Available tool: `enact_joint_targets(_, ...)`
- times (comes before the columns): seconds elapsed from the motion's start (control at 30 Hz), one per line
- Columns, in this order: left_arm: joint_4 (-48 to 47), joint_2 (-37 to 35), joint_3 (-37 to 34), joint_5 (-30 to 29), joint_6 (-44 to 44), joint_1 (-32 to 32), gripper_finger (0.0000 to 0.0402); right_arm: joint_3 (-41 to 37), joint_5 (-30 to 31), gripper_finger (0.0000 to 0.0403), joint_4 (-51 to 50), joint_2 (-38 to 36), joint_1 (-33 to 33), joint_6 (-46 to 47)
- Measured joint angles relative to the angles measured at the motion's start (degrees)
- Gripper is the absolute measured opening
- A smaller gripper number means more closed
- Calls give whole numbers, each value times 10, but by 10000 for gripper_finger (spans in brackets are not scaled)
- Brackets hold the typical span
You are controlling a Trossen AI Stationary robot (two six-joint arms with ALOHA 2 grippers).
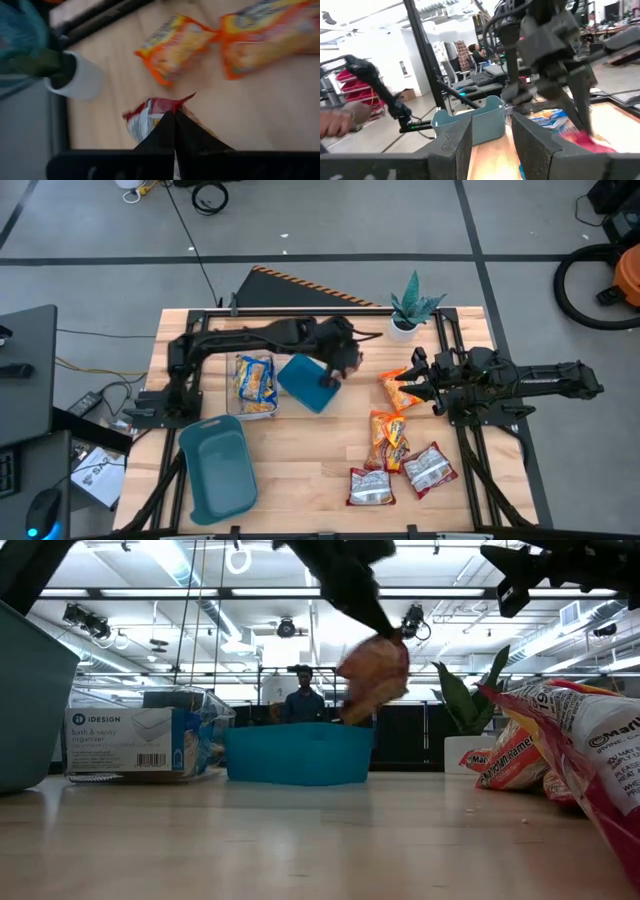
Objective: Sort Maruchan noodles
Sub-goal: Put the top red noodle pack into the dark green bin
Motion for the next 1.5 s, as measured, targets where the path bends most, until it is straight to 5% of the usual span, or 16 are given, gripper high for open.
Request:
enact_joint_targets(0.33,-138,-38,-2,172,-46,7,0,0,-2,144,0,0,0,0)
enact_joint_targets(0.73,-88,-35,-91,211,-69,54,0,0,-2,144,1,0,0,0)
enact_joint_targets(1.03,-85,-36,-76,340,-109,99,1,0,-2,144,1,0,0,-2)
enact_joint_targets(1.5,-99,-48,-75,336,-112,103,3,0,-2,144,1,0,0,-1)
